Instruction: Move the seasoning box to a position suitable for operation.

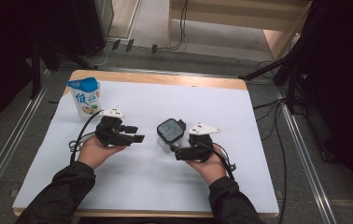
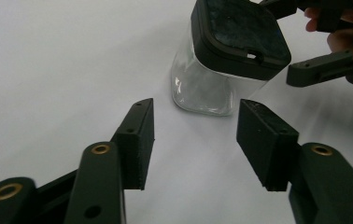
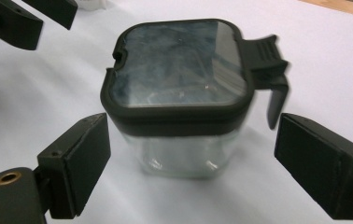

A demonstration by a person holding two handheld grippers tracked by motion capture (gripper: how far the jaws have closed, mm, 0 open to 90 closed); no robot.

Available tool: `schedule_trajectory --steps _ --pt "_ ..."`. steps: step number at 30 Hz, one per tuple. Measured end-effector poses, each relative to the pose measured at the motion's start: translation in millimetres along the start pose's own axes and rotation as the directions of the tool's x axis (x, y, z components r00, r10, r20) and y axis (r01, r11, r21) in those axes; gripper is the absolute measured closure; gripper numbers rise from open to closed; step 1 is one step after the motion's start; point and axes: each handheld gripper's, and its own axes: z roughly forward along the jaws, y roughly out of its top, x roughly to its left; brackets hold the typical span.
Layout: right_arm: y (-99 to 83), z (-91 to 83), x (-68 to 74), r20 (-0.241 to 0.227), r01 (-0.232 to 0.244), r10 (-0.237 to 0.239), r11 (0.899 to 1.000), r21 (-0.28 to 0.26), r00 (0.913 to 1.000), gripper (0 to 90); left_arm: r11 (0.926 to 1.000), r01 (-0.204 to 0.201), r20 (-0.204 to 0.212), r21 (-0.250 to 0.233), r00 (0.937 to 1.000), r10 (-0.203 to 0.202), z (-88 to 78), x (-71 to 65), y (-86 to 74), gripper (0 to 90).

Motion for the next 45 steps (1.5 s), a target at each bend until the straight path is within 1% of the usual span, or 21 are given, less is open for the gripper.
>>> schedule_trajectory --steps 2,3,5,6,9,13,15,16,19,21,24,25,26,28,31,32,35,37,40,42,45 --pt "-1.9 -9.2 -6.6 -0.016 -0.022 0.022 1.0 -0.018 0.9996 12.3 1.0 0.002 0.012 0.003 0.9999 -0.002 2.4 -0.6 1.5 51.7" --pt "-3.3 -16.6 -12.9 -0.029 -0.037 0.035 0.998 -0.043 0.999 16.9 1.0 0.003 0.018 0.008 0.9998 -0.003 4.0 -1.1 2.9 53.6" --pt "-3.9 -21.9 -17.7 -0.049 -0.022 0.02 0.998 -0.06 0.9986 28.9 0.9999 -0.004 0.03 0.014 0.9995 0.004 5.4 -2.0 3.5 56.6" --pt "-4.0 -24.0 -19.7 -0.061 0.0 -0.004 0.998 -0.065 0.9981 34.2 0.9999 -0.001 0.028 0.014 0.9996 0.001 5.5 -3.2 2.8 58.4" --pt "-3.8 -24.6 -24.8 -0.073 0.027 -0.03 0.998 -0.049 0.9969 45.8 0.9999 -0.006 0.047 0.016 0.9989 0.005 7.2 -5.9 2.6 67.7" --pt "-5.1 -20.7 -31.6 -0.093 -0.001 -0.001 1.0 -0.02 0.9957 61.0 0.9993 -0.038 0.05 0.001 0.998 0.038 9.3 -9.3 4.9 82.6" --pt "-5.6 -18.0 -34.6 -0.095 -0.01 0.009 1.0 -0.009 0.9954 69.0 0.9991 -0.043 0.052 -0.004 0.9977 0.043 10.0 -9.9 5.1 88.9" --pt "-5.8 -16.5 -36.4 -0.092 -0.022 0.021 1.0 -0.005 0.9956 74.0 0.9987 -0.051 0.051 -0.004 0.9974 0.051 12.2 -10.2 5.8 90.0" --pt "-6.2 -11.9 -42.0 -0.089 -0.04 0.041 0.999 0.011 0.9952 84.4 0.9989 -0.047 0.058 -0.002 0.9972 0.047 17.1 -10.5 7.4 90.0" --pt "-5.7 -7.9 -46.4 -0.079 -0.041 0.042 0.999 0.016 0.996 90.0 0.9988 -0.049 0.045 0.001 0.9978 0.049 21.4 -11.9 8.2 90.0" --pt "-4.2 -2.9 -51.7 -0.074 -0.042 0.043 0.999 0.015 0.9963 90.0 0.9987 -0.051 0.039 0.001 0.9979 0.051 26.0 -13.1 8.2 90.0" --pt "-4.0 2.2 -54.2 -0.087 -0.057 0.059 0.998 0.026 0.9945 90.0 0.9988 -0.048 0.033 -0.011 0.9983 0.049 29.1 -14.4 7.7 90.0" --pt "-4.4 4.4 -54.8 -0.089 -0.054 0.056 0.998 0.027 0.9945 90.0 0.9988 -0.048 0.033 -0.011 0.9983 0.049 29.1 -14.4 7.7 90.0" --pt "-5.0 8.8 -54.9 -0.093 -0.051 0.055 0.998 0.044 0.9942 90.0 0.9991 -0.043 0.041 -0.006 0.9982 0.043 34.9 -14.7 6.8 90.0" --pt "-3.5 10.7 -53.7 -0.093 -0.045 0.049 0.998 0.045 0.9944 90.0 0.9992 -0.04 0.033 0.005 0.9987 0.04 38.1 -15.7 5.8 90.0" --pt "-2.4 11.8 -53.3 -0.095 -0.037 0.041 0.998 0.044 0.9946 90.0 0.9996 -0.029 0.034 0.006 0.999 0.029 39.7 -17.4 4.8 90.0" --pt "0.4 15.2 -50.2 -0.104 -0.022 0.026 0.999 0.045 0.9942 90.0 0.9996 -0.023 0.022 -0.016 0.9995 0.023 39.1 -23.7 3.3 90.0" --pt "0.8 16.2 -49.3 -0.102 -0.019 0.023 0.999 0.044 0.9945 90.0 0.9997 -0.02 0.022 -0.014 0.9996 0.02 39.8 -24.9 3.0 90.0" --pt "2.0 18.4 -50.0 -0.104 -0.012 0.017 0.999 0.044 0.9945 90.0 0.9998 -0.02 0.03 0.004 0.9994 0.02 44.2 -26.1 0.8 90.0" --pt "2.2 18.9 -50.4 -0.104 -0.008 0.013 0.999 0.046 0.9945 90.0 1.0 -0.009 0.049 -0.002 0.9988 0.01 45.7 -27.3 -0.1 90.0" --pt "2.4 19.1 -50.3 -0.105 -0.014 0.019 0.999 0.047 0.9943 90.0 0.9999 -0.012 0.046 -0.002 0.9989 0.012 46.7 -28.7 -0.3 90.0"
